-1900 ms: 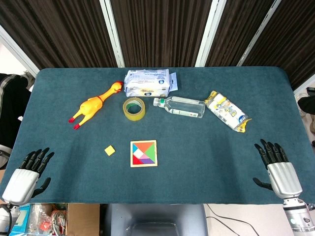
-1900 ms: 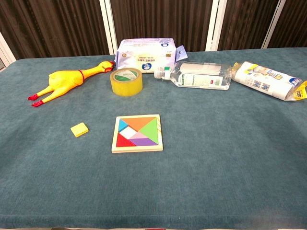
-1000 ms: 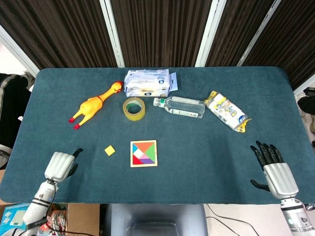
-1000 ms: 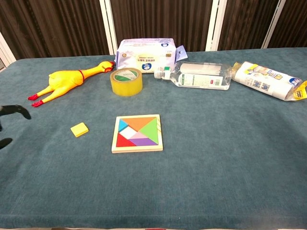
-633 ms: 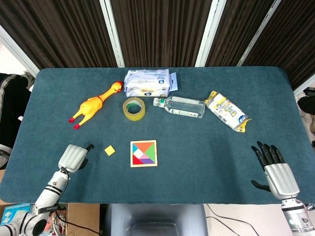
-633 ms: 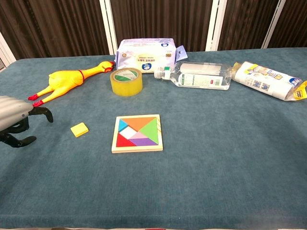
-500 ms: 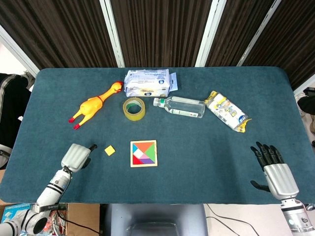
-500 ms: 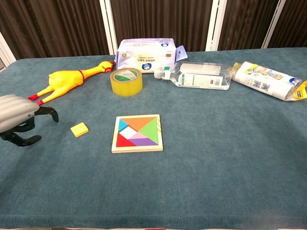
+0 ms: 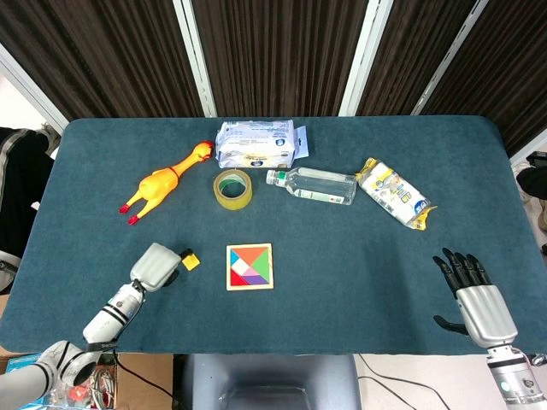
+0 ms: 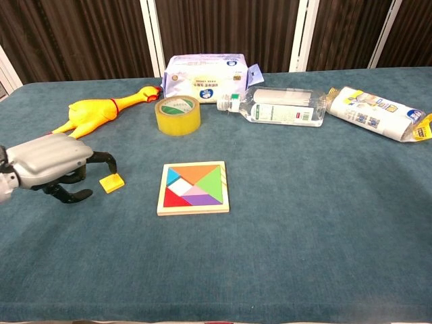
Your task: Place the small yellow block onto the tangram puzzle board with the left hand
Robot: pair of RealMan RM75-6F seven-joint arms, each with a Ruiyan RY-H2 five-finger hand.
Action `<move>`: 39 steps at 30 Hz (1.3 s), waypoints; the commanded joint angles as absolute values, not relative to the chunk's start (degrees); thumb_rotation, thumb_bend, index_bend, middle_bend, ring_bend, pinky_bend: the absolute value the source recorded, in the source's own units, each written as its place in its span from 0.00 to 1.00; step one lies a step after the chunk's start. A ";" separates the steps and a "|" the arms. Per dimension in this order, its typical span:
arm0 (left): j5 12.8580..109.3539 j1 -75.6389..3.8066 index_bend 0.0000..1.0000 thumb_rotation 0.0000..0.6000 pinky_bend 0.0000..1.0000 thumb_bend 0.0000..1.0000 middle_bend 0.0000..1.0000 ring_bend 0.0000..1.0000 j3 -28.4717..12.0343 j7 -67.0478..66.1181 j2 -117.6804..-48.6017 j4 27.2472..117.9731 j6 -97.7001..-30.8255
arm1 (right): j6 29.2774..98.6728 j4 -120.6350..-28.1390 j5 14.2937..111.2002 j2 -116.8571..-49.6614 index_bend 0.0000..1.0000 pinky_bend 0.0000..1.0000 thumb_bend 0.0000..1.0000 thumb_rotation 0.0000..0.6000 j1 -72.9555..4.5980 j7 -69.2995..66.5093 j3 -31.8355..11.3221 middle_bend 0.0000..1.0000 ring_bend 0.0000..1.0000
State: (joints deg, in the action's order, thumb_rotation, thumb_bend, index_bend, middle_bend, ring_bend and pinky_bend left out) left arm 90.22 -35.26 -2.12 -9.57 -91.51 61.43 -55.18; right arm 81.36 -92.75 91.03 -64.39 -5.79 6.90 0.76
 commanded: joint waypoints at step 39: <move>89.30 -38.21 0.70 1.00 1.00 0.38 1.00 1.00 -0.71 -10.89 -93.59 61.39 -57.42 | 81.28 -93.21 91.56 -63.82 0.00 0.00 0.18 1.00 -5.55 6.83 1.31 0.00 0.00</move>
